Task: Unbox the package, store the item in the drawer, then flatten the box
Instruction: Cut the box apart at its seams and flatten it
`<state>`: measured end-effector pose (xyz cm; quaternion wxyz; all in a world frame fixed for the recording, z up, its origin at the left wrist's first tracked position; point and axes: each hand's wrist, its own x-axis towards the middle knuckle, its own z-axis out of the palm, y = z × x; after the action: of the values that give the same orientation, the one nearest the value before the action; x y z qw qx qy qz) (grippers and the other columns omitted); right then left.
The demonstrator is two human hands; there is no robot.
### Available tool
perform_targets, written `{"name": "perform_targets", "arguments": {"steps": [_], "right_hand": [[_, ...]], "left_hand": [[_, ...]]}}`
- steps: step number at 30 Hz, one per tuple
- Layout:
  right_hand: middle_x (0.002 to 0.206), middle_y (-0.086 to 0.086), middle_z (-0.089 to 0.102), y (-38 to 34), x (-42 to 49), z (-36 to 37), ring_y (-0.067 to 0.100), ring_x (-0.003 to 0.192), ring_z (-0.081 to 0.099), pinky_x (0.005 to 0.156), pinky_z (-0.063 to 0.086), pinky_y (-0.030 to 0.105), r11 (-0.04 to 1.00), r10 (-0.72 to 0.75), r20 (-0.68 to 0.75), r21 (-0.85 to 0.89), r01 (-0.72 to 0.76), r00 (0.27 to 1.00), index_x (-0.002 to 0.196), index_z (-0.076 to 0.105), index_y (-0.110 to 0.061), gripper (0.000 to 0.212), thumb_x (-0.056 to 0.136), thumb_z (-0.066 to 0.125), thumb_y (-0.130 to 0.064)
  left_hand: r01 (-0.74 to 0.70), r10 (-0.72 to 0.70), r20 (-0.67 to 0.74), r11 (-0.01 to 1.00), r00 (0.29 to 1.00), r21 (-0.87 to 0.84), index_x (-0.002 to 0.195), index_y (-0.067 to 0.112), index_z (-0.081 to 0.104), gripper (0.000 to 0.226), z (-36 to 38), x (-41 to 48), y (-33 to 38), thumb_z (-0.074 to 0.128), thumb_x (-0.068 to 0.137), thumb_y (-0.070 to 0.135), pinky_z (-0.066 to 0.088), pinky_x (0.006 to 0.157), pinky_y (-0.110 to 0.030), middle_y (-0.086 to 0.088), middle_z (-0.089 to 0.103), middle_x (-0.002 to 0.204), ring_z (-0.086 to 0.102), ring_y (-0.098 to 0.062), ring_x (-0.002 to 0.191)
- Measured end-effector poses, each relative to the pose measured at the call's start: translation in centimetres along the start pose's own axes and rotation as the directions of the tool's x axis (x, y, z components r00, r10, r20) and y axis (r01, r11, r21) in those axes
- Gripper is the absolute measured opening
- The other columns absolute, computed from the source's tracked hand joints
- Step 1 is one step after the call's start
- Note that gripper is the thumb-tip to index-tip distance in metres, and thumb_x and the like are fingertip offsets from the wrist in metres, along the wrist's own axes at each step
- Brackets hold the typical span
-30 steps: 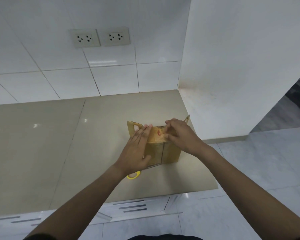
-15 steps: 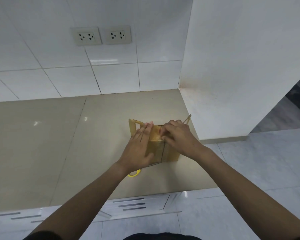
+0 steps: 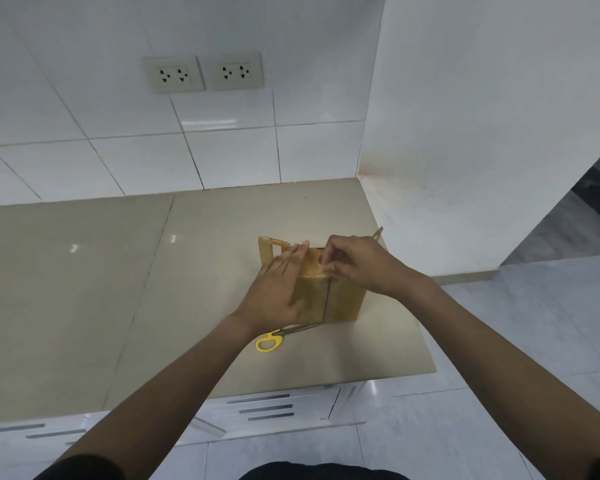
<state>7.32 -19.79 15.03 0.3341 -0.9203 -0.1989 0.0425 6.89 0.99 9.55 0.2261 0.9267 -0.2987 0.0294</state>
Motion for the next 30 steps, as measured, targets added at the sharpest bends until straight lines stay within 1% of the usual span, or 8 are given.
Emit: {"name": "perform_targets", "arguments": {"steps": [3,7,9,13,21,24,26,30], "right_hand": [[0.097,-0.002,0.070,0.1,0.3,-0.4,0.013,0.092,0.063,0.084,0.052,0.036,1.000,0.011,0.032,0.001,-0.011,0.999,0.090,0.065,-0.018,0.016,0.084,0.057,-0.004],[0.104,-0.003,0.065,0.4,0.7,-0.1,0.019,0.099,0.053,0.091,0.045,0.042,0.986,-0.014,0.090,-0.164,0.029,0.996,0.100,0.065,-0.021,0.020,0.087,0.057,-0.008],[0.103,-0.006,0.066,0.5,0.6,-0.1,0.016,0.098,0.049,0.088,0.045,0.039,0.982,-0.016,0.091,-0.184,0.032,0.996,0.101,0.064,-0.022,0.021,0.085,0.058,-0.010],[0.094,-0.007,0.065,0.6,0.4,-0.2,0.015,0.093,0.053,0.081,0.047,0.033,0.969,-0.043,0.078,-0.239,0.061,0.996,0.096,0.064,-0.022,0.018,0.083,0.060,-0.010],[0.088,-0.005,0.060,0.4,1.0,0.1,0.016,0.088,0.044,0.081,0.048,0.039,0.962,-0.033,0.059,-0.268,0.047,0.998,0.093,0.064,-0.022,0.013,0.084,0.059,-0.012],[0.084,-0.004,0.059,0.1,1.3,0.1,0.016,0.085,0.045,0.080,0.048,0.040,0.963,-0.035,0.064,-0.265,0.051,0.997,0.085,0.063,-0.021,0.012,0.085,0.058,-0.011],[0.083,-0.003,0.060,0.0,1.2,0.1,0.017,0.085,0.051,0.079,0.049,0.040,0.965,-0.038,0.062,-0.256,0.053,0.997,0.081,0.062,-0.021,0.012,0.084,0.059,-0.010],[0.090,0.001,0.063,-0.3,0.9,-0.4,0.019,0.085,0.061,0.079,0.051,0.040,0.978,-0.036,0.035,-0.205,0.042,0.999,0.082,0.062,-0.019,0.012,0.083,0.059,-0.008]], "left_hand": [[-0.005,0.005,-0.002,1.000,1.000,0.008,0.151,0.012,0.010,0.094,0.0,0.0,-0.1,0.059,0.070,0.015,0.018,0.118,-0.034,-0.004,0.020,0.159,0.015,-0.018,0.146],[0.001,-0.001,0.000,1.000,1.000,0.021,0.151,0.013,0.009,0.095,0.0,0.0,-0.2,0.059,0.071,0.015,0.017,0.117,-0.032,-0.004,0.020,0.159,0.013,-0.017,0.146],[0.004,-0.004,0.004,1.000,1.000,0.024,0.151,0.014,0.008,0.095,0.0,-0.1,-0.2,0.059,0.071,0.016,0.018,0.118,-0.033,-0.003,0.021,0.159,0.013,-0.016,0.147],[0.000,0.000,0.007,1.000,1.000,0.013,0.151,0.014,0.008,0.095,0.1,0.1,0.1,0.058,0.070,0.017,0.019,0.118,-0.035,-0.003,0.020,0.159,0.013,-0.017,0.147],[-0.004,0.004,0.016,1.000,1.000,0.005,0.151,0.013,0.008,0.094,-0.1,0.2,0.3,0.059,0.072,0.020,0.020,0.117,-0.036,-0.002,0.019,0.159,0.013,-0.016,0.147],[-0.004,0.004,0.012,1.000,1.000,0.004,0.151,0.013,0.009,0.094,-0.1,0.2,0.1,0.060,0.072,0.019,0.021,0.117,-0.036,-0.003,0.021,0.158,0.015,-0.017,0.146],[0.002,-0.002,0.012,1.000,1.000,0.009,0.151,0.014,0.008,0.094,-0.1,0.1,0.0,0.060,0.072,0.018,0.021,0.117,-0.037,-0.003,0.021,0.158,0.015,-0.017,0.146],[0.003,-0.003,0.020,1.000,1.000,0.022,0.151,0.015,0.007,0.094,-0.1,0.3,-0.3,0.058,0.072,0.018,0.022,0.117,-0.039,-0.001,0.020,0.159,0.014,-0.017,0.146]]}}
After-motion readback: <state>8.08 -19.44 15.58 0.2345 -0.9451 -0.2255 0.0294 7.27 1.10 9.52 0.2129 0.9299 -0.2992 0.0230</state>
